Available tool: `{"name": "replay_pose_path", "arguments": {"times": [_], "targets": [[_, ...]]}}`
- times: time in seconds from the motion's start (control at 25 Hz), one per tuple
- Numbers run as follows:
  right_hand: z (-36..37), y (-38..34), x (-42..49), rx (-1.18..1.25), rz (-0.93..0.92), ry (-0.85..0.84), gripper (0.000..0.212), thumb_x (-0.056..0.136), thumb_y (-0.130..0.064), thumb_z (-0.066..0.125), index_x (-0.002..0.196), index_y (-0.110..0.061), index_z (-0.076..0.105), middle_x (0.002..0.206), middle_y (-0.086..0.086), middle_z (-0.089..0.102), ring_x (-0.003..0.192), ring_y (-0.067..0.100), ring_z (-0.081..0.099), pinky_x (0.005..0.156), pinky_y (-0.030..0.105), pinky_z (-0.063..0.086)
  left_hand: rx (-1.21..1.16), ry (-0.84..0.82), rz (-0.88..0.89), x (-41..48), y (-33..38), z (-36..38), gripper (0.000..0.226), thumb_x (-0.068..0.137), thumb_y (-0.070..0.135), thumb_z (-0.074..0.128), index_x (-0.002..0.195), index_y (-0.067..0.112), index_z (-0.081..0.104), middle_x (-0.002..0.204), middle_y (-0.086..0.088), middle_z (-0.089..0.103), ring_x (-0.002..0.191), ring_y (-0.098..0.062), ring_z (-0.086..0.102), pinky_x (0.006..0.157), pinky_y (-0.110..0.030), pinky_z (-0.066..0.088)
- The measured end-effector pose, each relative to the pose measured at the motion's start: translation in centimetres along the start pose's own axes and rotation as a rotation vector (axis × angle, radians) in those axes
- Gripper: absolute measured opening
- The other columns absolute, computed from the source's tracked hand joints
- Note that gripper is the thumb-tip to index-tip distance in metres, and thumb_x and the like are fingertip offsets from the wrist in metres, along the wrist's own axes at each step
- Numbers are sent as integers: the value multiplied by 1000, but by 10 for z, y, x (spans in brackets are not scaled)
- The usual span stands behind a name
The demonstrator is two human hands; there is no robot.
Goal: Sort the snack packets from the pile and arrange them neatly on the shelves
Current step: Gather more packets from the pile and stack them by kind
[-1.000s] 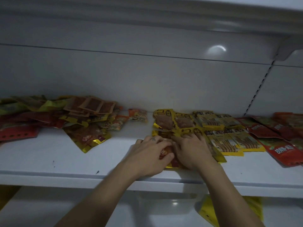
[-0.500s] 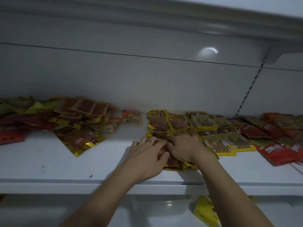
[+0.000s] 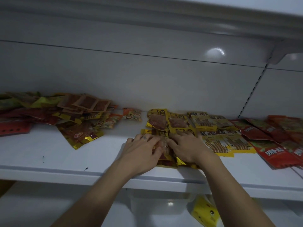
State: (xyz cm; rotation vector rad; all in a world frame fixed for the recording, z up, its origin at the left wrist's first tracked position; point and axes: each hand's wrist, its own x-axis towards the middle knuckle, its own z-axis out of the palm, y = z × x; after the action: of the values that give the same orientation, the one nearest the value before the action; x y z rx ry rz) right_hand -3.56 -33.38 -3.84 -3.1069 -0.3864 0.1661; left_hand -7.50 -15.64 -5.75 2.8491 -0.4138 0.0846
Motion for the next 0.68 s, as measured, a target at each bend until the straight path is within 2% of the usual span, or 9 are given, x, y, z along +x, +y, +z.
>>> {"name": "replay_pose_path", "arguments": {"times": [0.12,0.2,0.28,0.4,0.56,0.68], "targets": [[3,13,-10,47,27,-30,60,101,-55,23,155,-33,10,162,-1,20,148,26,17,117,56,10,21,-48,5,10,3,-3,51,100,51,22,148,37,30,153,6,31,137,-20,28,110,-43,26],[5,15,-14,94,35,-5,66,100,-57,25,156,-31,4,162,0,19,148,26,16,118,53,14,36,-90,11,15,5,-5,54,99,56,21,149,36,28,155,6,29,140,-21,26,111,-44,25],[8,15,-18,126,68,40,71,97,-63,25,156,-27,9,162,2,19,148,27,16,119,52,14,32,-117,18,15,6,-4,61,96,66,22,149,38,25,156,5,28,141,-21,25,112,-45,25],[11,14,-23,131,79,88,63,99,-58,24,153,-26,23,160,1,23,146,26,21,117,48,18,52,-144,41,10,6,0,72,89,76,26,152,42,13,163,3,13,148,-19,11,116,-45,20],[15,12,-26,97,43,116,50,104,-42,23,151,-25,29,158,-3,28,144,23,24,116,45,20,91,-122,72,9,4,3,73,91,73,29,153,41,8,164,4,5,150,-19,4,118,-45,16],[18,11,-25,87,42,136,49,105,-40,22,152,-26,27,158,-5,27,144,24,23,116,45,20,99,-113,89,5,4,7,73,93,69,28,154,40,1,164,4,1,150,-19,-1,119,-45,16]]}}
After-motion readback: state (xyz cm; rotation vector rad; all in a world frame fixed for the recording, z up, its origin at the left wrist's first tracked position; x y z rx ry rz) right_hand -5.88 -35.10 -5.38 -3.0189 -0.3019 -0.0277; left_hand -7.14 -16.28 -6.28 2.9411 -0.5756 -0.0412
